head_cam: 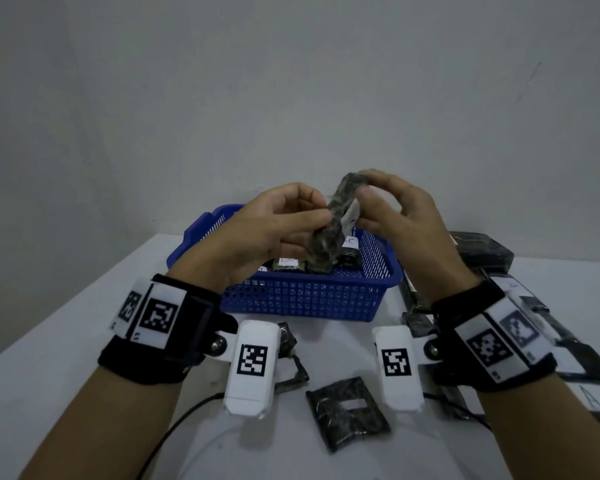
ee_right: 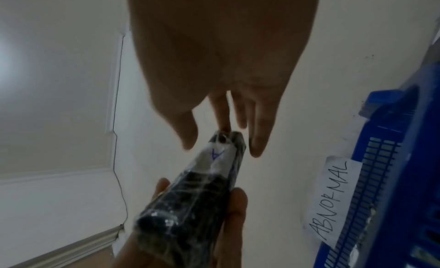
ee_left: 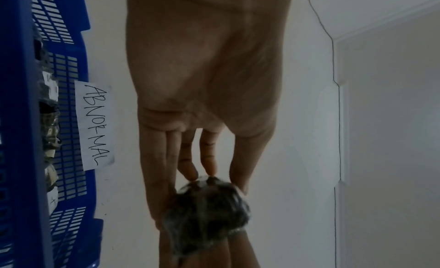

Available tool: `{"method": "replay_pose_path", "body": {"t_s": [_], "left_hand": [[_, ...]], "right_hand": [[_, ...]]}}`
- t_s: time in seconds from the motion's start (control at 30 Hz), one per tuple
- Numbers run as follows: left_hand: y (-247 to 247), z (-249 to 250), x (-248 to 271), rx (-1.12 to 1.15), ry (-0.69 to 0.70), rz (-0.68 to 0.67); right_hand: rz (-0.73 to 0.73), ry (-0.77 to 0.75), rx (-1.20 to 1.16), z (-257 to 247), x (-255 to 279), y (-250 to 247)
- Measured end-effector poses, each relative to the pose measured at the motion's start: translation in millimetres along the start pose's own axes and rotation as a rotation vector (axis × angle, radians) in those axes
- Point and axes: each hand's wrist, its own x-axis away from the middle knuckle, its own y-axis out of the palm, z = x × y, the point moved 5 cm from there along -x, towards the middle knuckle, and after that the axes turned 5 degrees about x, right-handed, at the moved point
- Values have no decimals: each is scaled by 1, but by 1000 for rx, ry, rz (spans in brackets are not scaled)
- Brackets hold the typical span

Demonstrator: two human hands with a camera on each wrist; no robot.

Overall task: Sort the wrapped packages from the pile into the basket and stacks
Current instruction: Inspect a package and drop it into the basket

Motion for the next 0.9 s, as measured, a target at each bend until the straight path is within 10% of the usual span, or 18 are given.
{"method": "replay_pose_path", "body": {"t_s": [0.23,0.67,0.9], "left_hand": [[9,17,6,39,26,93],[7,13,3,152,-47,205],[2,9,2,186,-62,134]], "right_hand": [[-365,56,84,1,7,3],[-85,17,-100,1,4,3],[-171,-61,34,2,4,7]]}}
